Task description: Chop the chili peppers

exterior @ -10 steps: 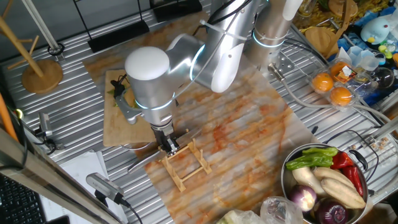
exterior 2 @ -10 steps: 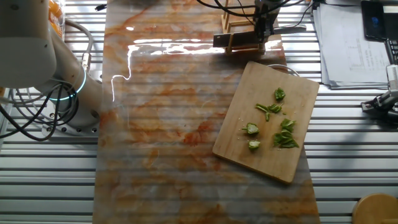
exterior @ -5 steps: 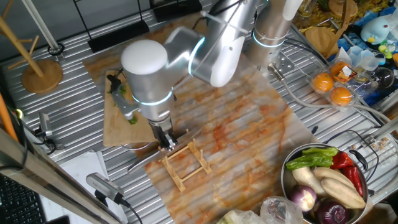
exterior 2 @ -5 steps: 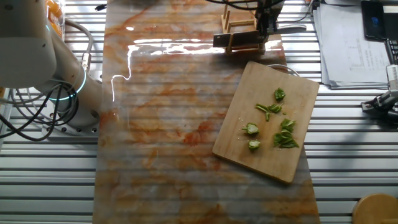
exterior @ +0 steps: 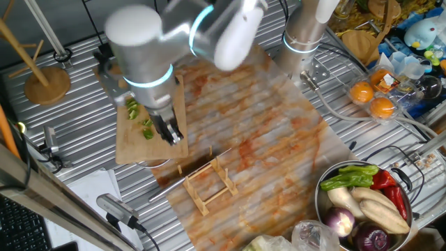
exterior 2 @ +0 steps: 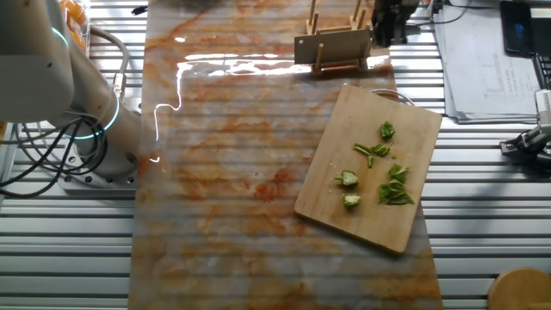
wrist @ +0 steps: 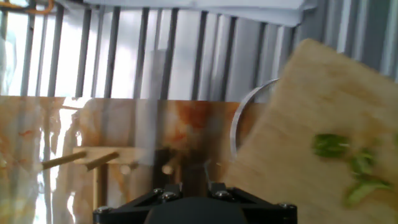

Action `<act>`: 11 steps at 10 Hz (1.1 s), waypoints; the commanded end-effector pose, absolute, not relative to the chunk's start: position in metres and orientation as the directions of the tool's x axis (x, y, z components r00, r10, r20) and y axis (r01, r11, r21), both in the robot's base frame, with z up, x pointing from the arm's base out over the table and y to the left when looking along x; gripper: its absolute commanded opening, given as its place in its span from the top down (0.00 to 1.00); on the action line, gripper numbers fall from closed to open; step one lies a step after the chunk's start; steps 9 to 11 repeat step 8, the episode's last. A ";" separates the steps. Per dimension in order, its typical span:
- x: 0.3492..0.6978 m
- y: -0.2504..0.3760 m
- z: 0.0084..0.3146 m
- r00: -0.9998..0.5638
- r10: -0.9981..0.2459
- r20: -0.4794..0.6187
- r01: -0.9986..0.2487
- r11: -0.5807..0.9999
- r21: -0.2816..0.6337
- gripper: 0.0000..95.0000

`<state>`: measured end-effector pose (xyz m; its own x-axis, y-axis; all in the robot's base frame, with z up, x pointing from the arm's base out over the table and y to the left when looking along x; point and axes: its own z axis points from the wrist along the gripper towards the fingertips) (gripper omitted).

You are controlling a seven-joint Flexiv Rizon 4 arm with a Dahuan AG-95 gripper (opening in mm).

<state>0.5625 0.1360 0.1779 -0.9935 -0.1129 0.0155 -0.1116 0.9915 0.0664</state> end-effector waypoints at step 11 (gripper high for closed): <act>0.558 0.057 0.181 -0.980 -0.184 0.078 -0.185 0.983 -0.004 1.00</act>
